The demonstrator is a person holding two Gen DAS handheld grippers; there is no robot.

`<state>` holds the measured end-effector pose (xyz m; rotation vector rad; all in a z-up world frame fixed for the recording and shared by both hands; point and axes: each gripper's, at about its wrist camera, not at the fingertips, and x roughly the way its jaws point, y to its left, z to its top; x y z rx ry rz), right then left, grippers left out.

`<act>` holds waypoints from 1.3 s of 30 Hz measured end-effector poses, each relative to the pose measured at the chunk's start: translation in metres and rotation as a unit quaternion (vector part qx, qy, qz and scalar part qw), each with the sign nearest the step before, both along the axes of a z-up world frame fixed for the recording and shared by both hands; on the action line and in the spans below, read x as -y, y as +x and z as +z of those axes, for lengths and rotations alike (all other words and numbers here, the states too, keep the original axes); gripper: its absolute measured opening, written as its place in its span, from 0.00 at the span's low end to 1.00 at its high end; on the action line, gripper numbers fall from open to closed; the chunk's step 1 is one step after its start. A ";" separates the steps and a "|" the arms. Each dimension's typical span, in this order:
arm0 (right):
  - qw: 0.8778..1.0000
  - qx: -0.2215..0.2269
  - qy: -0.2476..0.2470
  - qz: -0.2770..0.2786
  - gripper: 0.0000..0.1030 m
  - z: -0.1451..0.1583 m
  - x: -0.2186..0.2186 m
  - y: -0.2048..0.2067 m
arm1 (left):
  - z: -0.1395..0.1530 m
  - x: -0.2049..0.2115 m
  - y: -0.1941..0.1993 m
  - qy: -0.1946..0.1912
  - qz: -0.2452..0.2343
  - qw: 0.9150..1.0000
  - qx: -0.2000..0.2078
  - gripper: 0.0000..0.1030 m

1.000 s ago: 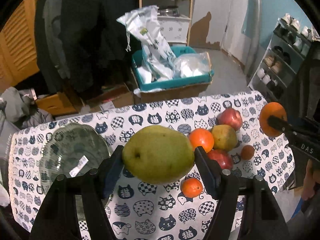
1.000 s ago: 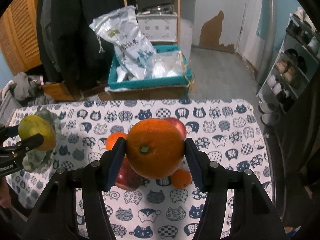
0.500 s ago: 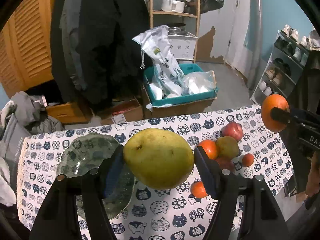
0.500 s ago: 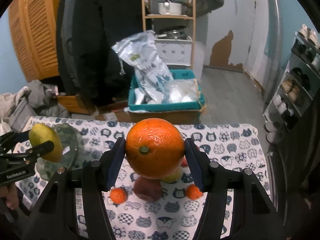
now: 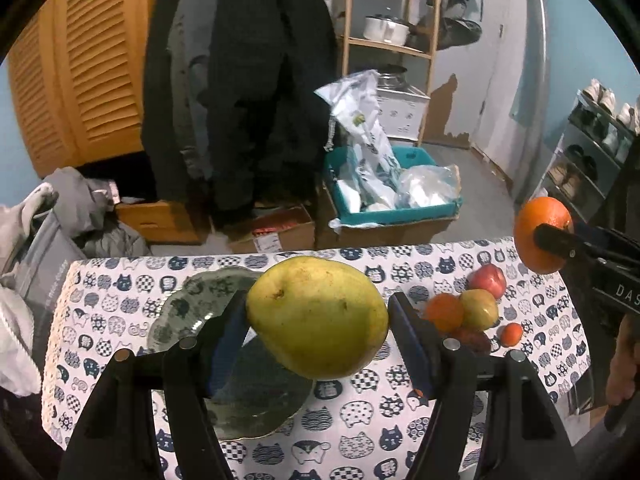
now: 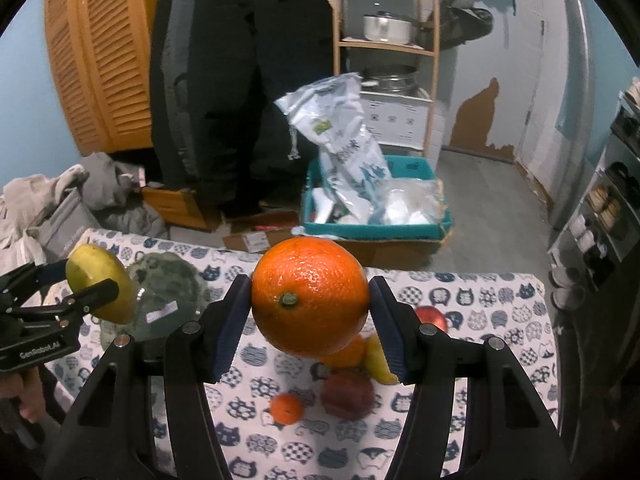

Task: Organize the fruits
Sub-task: 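Lift and carry the pear with left tool while right tool carries the orange to the bowl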

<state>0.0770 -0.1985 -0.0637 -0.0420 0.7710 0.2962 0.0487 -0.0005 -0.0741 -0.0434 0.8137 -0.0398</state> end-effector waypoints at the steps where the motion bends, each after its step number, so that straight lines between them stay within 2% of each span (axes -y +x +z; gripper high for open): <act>1: 1.000 0.000 0.000 0.005 0.58 0.000 -0.006 0.001 | 0.000 -0.003 0.000 0.001 0.003 1.000 0.001 0.69; 13: 0.998 -0.018 0.008 0.060 0.58 -0.005 -0.076 0.012 | -0.014 -0.062 -0.009 -0.003 0.055 0.998 -0.013 0.69; 27: 0.992 -0.049 0.010 0.112 0.58 -0.028 -0.156 0.024 | -0.036 -0.122 -0.012 -0.004 0.106 0.994 -0.036 0.69; 33: 0.990 -0.073 -0.001 0.123 0.58 -0.051 -0.182 0.034 | -0.056 -0.139 -0.010 -0.006 0.121 0.991 -0.057 0.69; 39: 0.986 -0.097 -0.013 0.133 0.58 -0.076 -0.203 0.041 | -0.088 -0.151 -0.001 -0.019 0.128 0.987 -0.093 0.69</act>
